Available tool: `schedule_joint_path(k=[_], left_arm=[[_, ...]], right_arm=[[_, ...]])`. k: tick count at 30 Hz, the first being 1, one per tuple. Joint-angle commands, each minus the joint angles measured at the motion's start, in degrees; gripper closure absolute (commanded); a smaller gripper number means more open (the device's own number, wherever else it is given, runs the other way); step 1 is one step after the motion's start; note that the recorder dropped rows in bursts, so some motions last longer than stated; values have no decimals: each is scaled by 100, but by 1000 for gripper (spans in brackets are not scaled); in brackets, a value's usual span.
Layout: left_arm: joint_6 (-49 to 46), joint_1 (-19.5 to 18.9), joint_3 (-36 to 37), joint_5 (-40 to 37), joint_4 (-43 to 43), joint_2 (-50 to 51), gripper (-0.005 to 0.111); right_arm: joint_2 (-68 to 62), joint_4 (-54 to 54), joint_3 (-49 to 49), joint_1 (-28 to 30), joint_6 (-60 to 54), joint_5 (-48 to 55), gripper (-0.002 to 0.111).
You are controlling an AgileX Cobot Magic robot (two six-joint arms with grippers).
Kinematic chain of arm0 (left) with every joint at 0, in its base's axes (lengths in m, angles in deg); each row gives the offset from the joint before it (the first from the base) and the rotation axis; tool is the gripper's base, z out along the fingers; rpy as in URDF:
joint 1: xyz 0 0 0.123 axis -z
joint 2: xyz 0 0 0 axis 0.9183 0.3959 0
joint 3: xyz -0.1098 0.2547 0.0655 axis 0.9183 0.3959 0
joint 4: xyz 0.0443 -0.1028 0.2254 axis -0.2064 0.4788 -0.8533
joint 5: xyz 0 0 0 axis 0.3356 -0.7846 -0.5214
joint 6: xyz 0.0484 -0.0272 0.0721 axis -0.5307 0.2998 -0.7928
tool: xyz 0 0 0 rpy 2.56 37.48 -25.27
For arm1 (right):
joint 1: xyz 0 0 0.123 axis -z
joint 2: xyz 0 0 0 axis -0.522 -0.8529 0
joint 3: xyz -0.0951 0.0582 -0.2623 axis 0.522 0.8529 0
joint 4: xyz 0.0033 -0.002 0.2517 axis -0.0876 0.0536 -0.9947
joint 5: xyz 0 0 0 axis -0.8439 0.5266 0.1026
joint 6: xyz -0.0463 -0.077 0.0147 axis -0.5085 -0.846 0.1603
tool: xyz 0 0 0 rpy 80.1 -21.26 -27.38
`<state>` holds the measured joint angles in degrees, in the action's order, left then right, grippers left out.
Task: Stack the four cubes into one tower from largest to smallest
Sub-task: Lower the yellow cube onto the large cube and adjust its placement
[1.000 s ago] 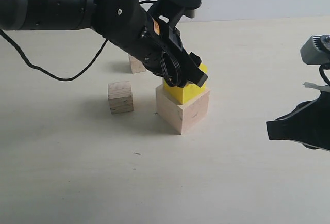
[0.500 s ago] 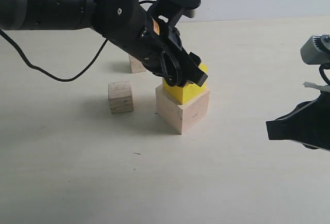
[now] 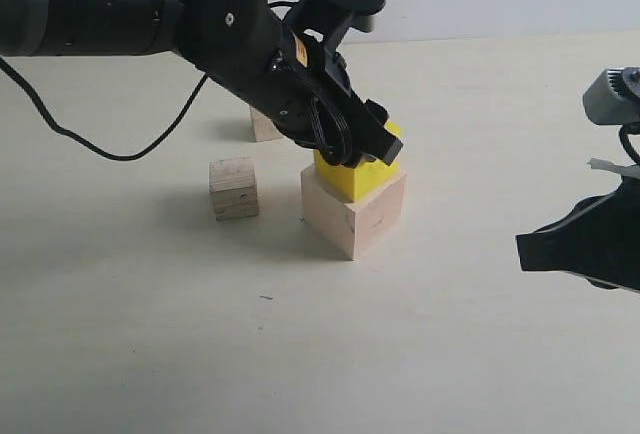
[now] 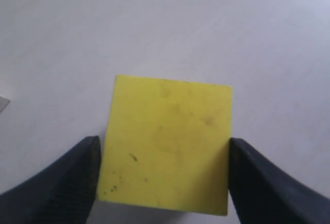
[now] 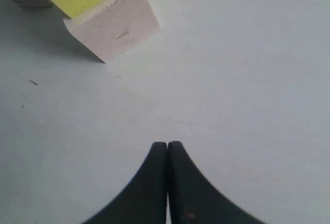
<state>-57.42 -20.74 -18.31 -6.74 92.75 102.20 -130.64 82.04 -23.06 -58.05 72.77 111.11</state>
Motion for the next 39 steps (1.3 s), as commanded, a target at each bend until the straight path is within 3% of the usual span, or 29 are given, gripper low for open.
schedule_joint_path(k=[1, 39], left_arm=[[90, -13, -1, -141, 64, -31, 107], [855, -13, -6, 116, -289, -50, 107]], right_arm=[[-9, -3, -52, -11, 16, -4, 108], [-9, -3, -52, -11, 16, -4, 108]])
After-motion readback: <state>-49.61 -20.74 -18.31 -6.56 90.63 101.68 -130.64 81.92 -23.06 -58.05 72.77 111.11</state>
